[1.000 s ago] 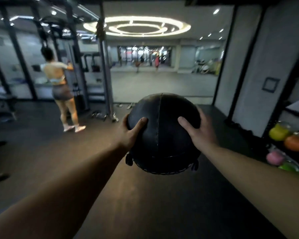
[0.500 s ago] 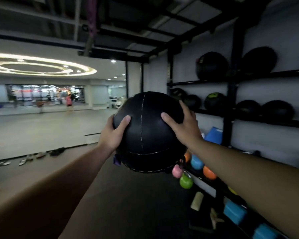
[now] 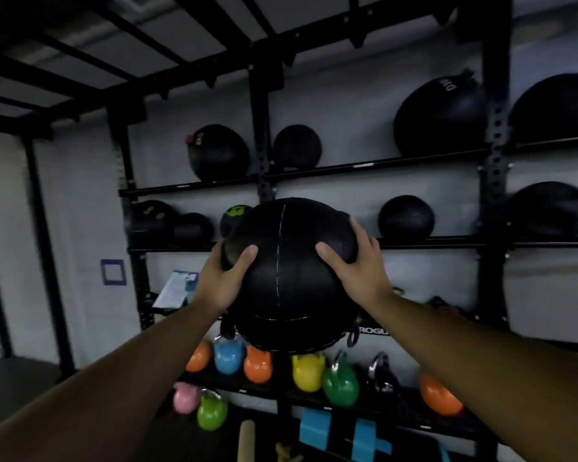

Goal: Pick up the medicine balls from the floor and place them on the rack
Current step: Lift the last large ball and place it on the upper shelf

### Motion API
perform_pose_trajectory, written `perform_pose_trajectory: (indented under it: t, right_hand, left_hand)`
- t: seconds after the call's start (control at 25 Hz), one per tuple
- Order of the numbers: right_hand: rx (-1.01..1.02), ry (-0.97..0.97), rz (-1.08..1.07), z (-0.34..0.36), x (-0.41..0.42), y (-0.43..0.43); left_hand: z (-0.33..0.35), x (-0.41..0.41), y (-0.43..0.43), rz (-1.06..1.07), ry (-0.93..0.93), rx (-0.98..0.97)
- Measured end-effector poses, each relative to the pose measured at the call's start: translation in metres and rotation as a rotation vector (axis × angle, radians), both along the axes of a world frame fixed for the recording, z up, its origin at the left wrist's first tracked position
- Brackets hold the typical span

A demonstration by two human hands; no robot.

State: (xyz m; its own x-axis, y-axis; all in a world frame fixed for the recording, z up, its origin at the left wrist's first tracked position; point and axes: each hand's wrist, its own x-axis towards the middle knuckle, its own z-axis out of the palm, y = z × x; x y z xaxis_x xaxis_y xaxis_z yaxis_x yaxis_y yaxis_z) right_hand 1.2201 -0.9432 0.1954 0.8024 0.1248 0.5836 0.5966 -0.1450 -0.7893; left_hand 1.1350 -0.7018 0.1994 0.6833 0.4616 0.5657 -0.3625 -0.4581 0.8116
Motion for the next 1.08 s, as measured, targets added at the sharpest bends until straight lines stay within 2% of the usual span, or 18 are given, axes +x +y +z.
perform_pose_trajectory:
  t: [0.28, 0.56, 0.84, 1.08]
  right_hand:
    - [-0.001, -0.035, -0.248, 0.014, 0.094, -0.054]
    - [0.028, -0.061, -0.246, 0.036, 0.241, -0.081]
    - [0.093, -0.187, -0.236, 0.111, 0.361, -0.083]
    - [0.149, -0.313, -0.314, 0.192, 0.451, -0.053]
  left_hand:
    - [0.007, 0.152, -0.041, -0.25, 0.011, -0.002]
    - [0.041, 0.285, -0.075, -0.245, -0.01, 0.054]
    - [0.124, 0.413, -0.076, -0.202, -0.112, 0.141]
    - [0.203, 0.516, -0.044, -0.258, -0.231, 0.159]
